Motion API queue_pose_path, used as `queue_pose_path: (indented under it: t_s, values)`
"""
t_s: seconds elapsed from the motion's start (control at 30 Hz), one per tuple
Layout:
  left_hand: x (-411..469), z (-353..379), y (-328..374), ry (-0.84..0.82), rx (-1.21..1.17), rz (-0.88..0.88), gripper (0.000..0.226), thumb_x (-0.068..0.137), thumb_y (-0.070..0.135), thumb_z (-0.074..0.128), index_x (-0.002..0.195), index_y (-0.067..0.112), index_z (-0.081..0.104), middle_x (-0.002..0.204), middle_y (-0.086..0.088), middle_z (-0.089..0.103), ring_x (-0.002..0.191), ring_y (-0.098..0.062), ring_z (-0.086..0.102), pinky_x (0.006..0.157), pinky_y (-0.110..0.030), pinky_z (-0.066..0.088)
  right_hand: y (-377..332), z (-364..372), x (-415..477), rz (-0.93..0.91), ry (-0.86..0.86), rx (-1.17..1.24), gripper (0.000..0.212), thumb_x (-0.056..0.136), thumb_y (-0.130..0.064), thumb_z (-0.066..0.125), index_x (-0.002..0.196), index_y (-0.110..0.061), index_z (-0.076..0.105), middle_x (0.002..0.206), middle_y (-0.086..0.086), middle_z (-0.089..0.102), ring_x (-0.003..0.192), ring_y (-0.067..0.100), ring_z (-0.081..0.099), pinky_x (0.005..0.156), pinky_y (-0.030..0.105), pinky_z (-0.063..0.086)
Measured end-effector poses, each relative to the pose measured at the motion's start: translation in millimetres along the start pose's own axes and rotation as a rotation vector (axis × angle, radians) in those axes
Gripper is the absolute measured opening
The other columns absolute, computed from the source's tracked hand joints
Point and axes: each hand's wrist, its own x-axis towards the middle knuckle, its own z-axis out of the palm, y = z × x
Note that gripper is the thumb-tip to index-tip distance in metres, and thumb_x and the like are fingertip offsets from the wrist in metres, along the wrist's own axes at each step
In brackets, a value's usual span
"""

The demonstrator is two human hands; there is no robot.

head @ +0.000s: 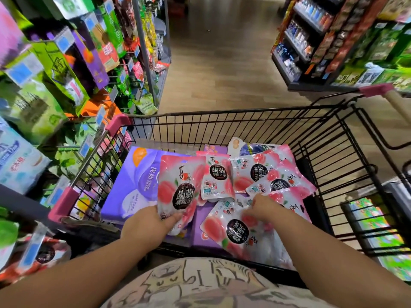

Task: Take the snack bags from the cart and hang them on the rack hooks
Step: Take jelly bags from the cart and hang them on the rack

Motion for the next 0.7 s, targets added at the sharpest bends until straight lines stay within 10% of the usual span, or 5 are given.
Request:
queue_pose_path:
  t_s: [0.3, 0.5, 0.7]
  values:
    - [0.7, 2.9, -0.6, 0.015, 0.020, 0.023, 0.054, 0.075, 0.076, 0.053, 0.103, 0.032, 0.066, 0.102, -0.003, 0.070, 0.099, -0.028, 0.063, 0.070, -0.030, 0.040, 17.5, 1.9, 18.5, 0.108, -0.260, -0.593, 0.057, 0.085, -0.027, 0.070, 0.133, -0.002, 0.051, 0.111, 0.010, 0.056, 0.092, 0.023, 0.053, 0.090, 0.032, 0.051]
    - [-0.3, 1.2, 1.2, 0.010, 0.028, 0.034, 0.051, 0.077, 0.073, 0.053, 0.101, 0.031, 0.067, 0.100, -0.004, 0.070, 0.096, -0.027, 0.063, 0.069, -0.029, 0.040, 26.4, 0.3, 28.3, 0.131, -0.309, -0.515, 0.030, 0.083, -0.041, 0.070, 0.085, -0.013, 0.058, 0.085, 0.000, 0.057, 0.071, 0.015, 0.055, 0.072, 0.030, 0.050]
    - [-1.5, 0.2, 2.2, 0.006, 0.022, 0.026, 0.053, 0.076, 0.074, 0.053, 0.099, 0.029, 0.068, 0.098, -0.005, 0.070, 0.094, -0.027, 0.063, 0.068, -0.029, 0.040, 33.2, -2.8, 16.6, 0.029, -0.175, -0.448, 0.017, 0.086, -0.020, 0.068, 0.101, -0.011, 0.068, 0.096, 0.002, 0.066, 0.083, 0.016, 0.062, 0.080, 0.029, 0.054]
